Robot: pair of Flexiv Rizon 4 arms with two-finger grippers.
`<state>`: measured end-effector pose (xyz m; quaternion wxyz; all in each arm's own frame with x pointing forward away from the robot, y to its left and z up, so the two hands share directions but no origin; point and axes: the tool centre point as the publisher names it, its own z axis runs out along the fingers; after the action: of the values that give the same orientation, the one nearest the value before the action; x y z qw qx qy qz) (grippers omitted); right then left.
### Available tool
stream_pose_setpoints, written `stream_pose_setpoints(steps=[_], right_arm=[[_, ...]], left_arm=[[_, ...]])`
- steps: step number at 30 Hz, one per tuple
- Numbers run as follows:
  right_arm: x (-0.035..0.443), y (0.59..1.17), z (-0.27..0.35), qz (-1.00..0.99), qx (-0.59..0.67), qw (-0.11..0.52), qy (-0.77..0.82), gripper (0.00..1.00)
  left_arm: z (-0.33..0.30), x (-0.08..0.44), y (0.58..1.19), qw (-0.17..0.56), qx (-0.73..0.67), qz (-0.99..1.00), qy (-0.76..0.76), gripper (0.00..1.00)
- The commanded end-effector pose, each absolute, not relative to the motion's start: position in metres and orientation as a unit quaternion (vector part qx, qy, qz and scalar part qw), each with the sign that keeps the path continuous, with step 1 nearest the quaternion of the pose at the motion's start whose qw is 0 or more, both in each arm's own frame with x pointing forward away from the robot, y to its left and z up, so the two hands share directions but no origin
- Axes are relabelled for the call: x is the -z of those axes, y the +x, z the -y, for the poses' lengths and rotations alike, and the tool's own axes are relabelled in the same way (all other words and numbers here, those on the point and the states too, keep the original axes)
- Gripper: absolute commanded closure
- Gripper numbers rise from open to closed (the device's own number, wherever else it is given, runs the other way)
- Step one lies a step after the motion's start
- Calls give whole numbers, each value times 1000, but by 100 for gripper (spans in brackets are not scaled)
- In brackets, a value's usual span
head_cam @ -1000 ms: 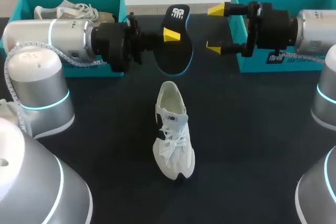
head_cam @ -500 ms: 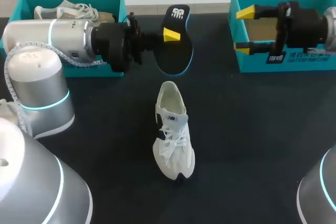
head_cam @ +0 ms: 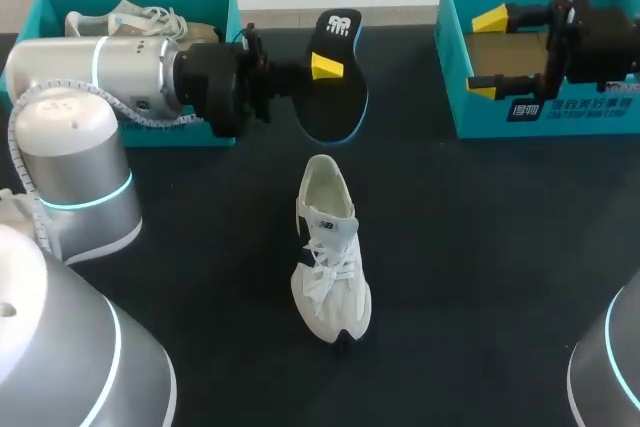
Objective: Take the shoe out of the shoebox, open the shoe tongue, remove and reinsert the insole, then place the shoe into the shoebox
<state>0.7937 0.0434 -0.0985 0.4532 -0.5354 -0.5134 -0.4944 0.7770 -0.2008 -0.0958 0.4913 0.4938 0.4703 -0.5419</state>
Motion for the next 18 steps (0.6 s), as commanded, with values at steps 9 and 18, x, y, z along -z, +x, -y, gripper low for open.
stream_pose_setpoints(steps=[9,18], right_arm=[[99,794,-44,513,494,453,-536,0],[99,794,-44,513,494,453,-536,0]], left_arm=[[198,89,753,290,659,-612,326,100],[192,86,748,103,695,-683,198,100]])
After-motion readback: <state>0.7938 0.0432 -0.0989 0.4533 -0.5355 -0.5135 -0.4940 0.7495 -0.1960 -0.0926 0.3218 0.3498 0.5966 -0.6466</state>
